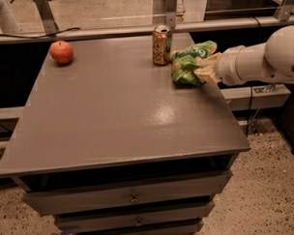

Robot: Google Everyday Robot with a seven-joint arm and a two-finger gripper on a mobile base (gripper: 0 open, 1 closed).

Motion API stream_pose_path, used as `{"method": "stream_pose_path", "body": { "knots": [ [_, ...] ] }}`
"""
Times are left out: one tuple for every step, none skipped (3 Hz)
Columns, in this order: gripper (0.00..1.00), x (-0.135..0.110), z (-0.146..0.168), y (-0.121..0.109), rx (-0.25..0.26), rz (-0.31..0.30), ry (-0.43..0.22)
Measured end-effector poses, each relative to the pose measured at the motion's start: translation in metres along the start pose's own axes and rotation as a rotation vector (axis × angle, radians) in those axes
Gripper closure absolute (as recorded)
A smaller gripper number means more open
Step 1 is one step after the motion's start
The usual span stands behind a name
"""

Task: Move green rice chip bag near orange can

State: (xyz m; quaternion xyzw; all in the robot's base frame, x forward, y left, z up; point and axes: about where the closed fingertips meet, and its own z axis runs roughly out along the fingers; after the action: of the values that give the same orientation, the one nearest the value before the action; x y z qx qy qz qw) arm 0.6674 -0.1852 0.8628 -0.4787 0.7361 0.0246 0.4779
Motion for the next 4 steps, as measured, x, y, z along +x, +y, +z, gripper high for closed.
{"method": "stream_pose_path", "body": {
  "knots": [
    [0.12,-0.013,0.006,0.008,-0.024,0.005,-0.007],
    [0.0,-0.027,0.009,0.014,-0.043,0.005,-0.015],
    [0.0,-0.04,0.007,0.018,-0.055,0.004,-0.021],
    [0.0,-0.051,-0.012,0.02,-0.058,0.018,-0.04]
  ]
}}
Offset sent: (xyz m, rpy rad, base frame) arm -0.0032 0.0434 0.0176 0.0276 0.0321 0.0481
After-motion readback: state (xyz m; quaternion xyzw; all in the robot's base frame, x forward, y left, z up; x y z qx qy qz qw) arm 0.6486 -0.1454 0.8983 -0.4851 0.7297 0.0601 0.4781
